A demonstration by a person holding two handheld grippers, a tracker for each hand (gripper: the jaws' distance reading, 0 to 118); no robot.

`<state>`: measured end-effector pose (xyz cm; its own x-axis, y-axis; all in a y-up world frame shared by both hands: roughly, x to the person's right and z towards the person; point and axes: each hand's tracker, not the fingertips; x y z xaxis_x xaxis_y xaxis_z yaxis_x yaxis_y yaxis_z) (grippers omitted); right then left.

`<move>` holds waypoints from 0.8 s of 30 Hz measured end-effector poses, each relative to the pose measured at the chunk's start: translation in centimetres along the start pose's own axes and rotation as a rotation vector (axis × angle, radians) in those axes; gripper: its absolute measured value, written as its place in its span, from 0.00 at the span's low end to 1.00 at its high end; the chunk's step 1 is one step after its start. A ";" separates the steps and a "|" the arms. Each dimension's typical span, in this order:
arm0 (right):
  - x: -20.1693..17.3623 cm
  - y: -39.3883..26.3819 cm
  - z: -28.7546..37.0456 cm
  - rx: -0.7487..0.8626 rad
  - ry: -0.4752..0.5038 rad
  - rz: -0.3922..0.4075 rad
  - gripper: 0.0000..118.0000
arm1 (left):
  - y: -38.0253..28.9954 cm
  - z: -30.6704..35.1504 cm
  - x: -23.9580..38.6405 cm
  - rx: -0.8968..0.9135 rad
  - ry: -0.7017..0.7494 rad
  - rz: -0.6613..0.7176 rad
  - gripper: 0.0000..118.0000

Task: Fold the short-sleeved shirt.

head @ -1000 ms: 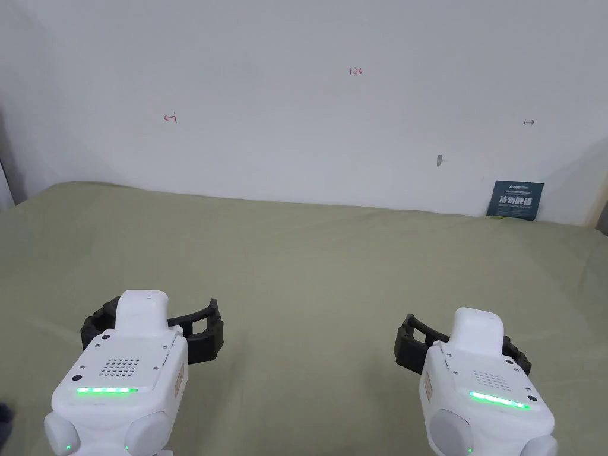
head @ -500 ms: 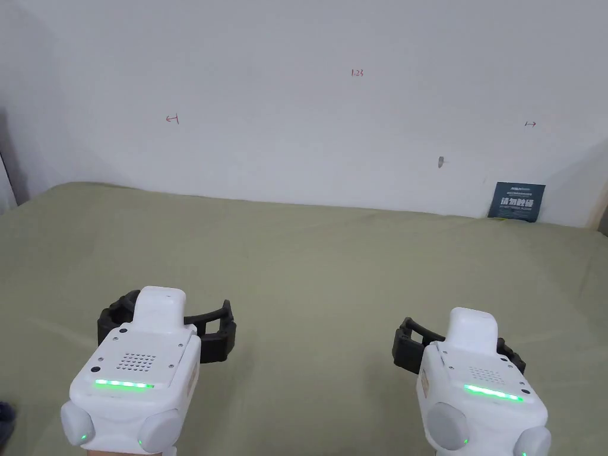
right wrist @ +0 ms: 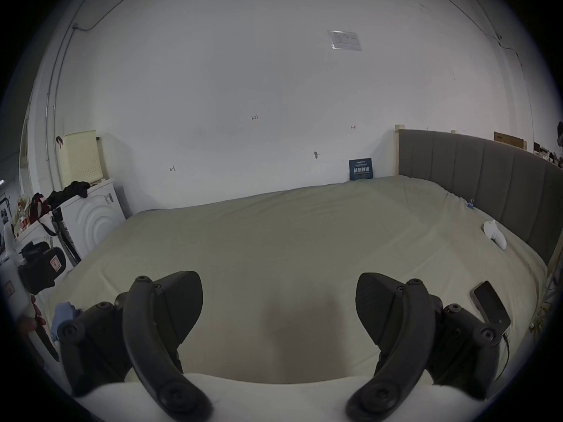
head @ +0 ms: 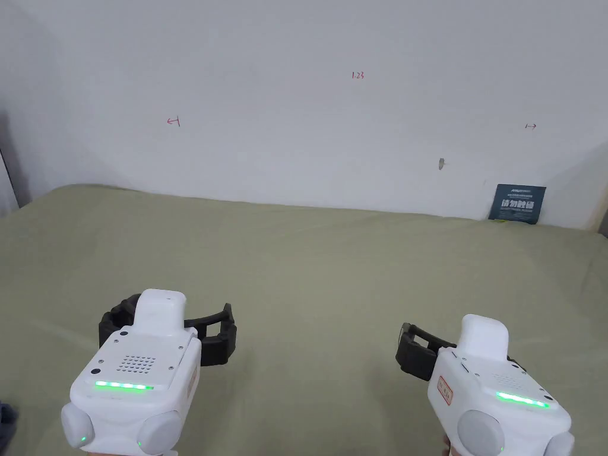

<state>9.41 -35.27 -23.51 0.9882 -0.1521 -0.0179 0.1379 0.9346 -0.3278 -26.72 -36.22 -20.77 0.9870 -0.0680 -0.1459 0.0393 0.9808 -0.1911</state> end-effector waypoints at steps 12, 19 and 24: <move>-0.6 -1.2 -0.8 0.075 -0.078 0.135 0.90 | -0.3 0.0 -0.2 -0.004 0.006 0.014 0.98; -1.3 -1.1 -0.1 0.090 -0.095 0.150 0.90 | -0.3 0.0 -0.1 -0.004 0.002 0.018 0.98; -1.8 -0.8 0.1 0.088 -0.113 0.159 0.91 | -0.3 0.2 0.0 -0.003 -0.004 0.020 0.98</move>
<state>7.49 -35.68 -23.14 0.9985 0.0321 0.0450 -0.0201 0.9692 -0.2453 -26.71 -36.53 -20.54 0.9881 -0.0478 -0.1463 0.0192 0.9814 -0.1908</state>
